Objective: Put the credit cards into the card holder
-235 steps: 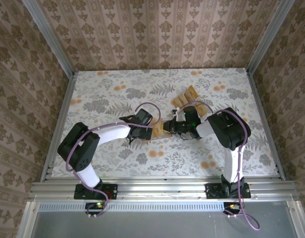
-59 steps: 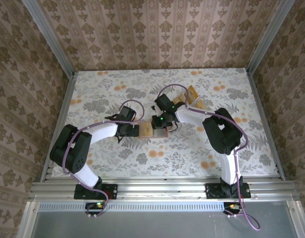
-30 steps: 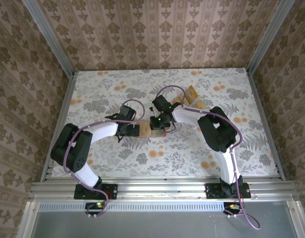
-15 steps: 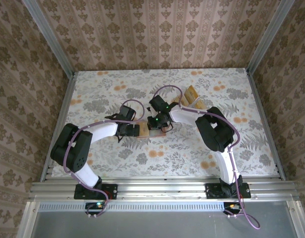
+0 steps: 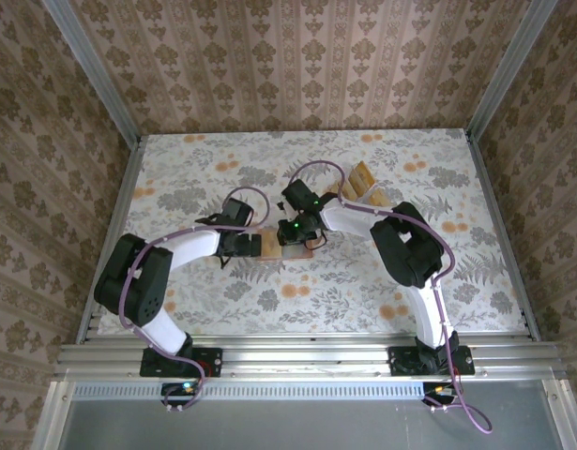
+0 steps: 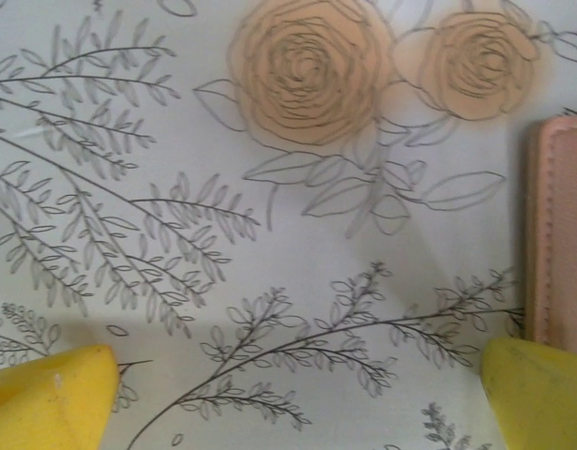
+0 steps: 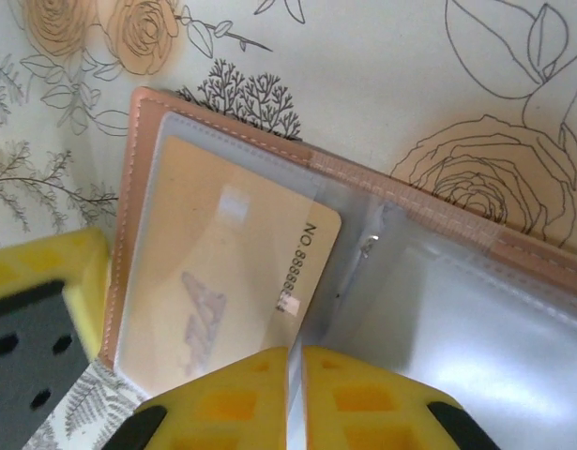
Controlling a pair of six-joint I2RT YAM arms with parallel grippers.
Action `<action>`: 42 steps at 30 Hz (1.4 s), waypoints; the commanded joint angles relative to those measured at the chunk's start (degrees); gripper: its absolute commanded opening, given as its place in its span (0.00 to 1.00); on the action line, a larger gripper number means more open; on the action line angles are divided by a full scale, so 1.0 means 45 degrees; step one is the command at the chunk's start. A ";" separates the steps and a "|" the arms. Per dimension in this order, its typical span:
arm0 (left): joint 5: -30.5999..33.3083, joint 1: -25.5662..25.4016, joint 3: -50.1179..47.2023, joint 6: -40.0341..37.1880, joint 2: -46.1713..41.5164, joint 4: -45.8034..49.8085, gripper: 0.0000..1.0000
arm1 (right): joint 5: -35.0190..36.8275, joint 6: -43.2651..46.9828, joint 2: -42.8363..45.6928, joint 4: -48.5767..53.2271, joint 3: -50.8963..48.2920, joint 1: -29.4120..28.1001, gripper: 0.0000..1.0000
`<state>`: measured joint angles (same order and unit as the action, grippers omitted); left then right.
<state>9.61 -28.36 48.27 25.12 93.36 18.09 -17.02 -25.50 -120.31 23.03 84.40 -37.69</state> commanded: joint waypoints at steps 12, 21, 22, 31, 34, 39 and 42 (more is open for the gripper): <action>0.0551 -0.0049 0.0539 -0.0250 -0.1162 0.0987 1.00 | -0.0135 0.0393 0.2062 0.0214 -0.1579 0.1332 0.42; 0.0520 -0.1276 0.1257 -0.0181 -0.0962 0.0876 1.00 | -0.0243 0.0437 0.1445 0.0192 -0.1337 0.1423 0.42; 0.0536 -0.1393 0.1313 -0.0176 -0.0902 0.0884 1.00 | -0.0290 0.0399 0.1407 0.0141 -0.1326 0.1423 0.42; 0.0535 -0.1784 0.1294 -0.0152 -0.0748 0.0609 1.00 | -0.0622 0.0063 0.0729 -0.0149 -0.1030 0.1333 0.40; 0.0533 -0.1795 0.1194 -0.0201 -0.0765 0.0541 1.00 | -0.0577 0.0075 0.0697 -0.0096 -0.0951 0.1286 0.38; 0.0514 -0.1787 0.1023 -0.0209 -0.0747 0.0405 1.00 | -0.0356 0.0208 0.1102 0.0153 -0.0980 0.1285 0.39; 0.0484 -0.1804 0.0967 -0.0207 -0.0733 0.0288 1.00 | -0.0050 0.0295 0.1480 0.0349 -0.0958 0.1276 0.39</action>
<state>11.77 -36.03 53.15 25.21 89.41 19.92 -18.39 -24.38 -116.29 22.57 78.81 -31.68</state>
